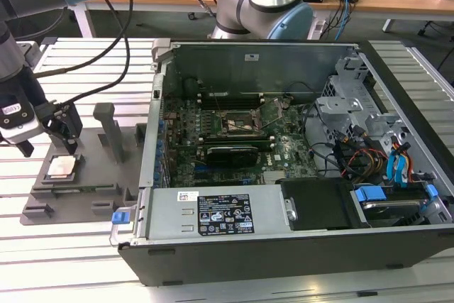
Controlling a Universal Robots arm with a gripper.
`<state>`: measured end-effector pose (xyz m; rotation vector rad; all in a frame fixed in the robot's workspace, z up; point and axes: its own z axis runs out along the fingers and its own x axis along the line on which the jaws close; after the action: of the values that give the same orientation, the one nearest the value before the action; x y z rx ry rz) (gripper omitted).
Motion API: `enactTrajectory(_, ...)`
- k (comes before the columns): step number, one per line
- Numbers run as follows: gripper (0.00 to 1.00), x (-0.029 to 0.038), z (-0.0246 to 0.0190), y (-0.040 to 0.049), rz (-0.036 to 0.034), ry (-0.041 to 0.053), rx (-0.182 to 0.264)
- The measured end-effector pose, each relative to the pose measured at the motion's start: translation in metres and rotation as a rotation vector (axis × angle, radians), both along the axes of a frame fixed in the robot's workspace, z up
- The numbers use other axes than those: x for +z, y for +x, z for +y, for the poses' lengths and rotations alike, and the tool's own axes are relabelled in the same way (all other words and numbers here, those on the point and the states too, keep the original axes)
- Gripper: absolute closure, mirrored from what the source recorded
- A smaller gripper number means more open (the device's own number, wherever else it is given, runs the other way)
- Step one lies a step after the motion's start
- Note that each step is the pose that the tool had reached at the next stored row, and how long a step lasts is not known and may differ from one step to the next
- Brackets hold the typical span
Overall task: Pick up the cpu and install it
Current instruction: 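Pick up the cpu and move it towards the insertion slot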
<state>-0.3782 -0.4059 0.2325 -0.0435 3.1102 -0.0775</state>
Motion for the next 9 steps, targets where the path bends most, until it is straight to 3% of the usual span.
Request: enactTrajectory(9,0.20,-0.0087,0.0000,0.0000,-0.0001,-0.0004,0.000)
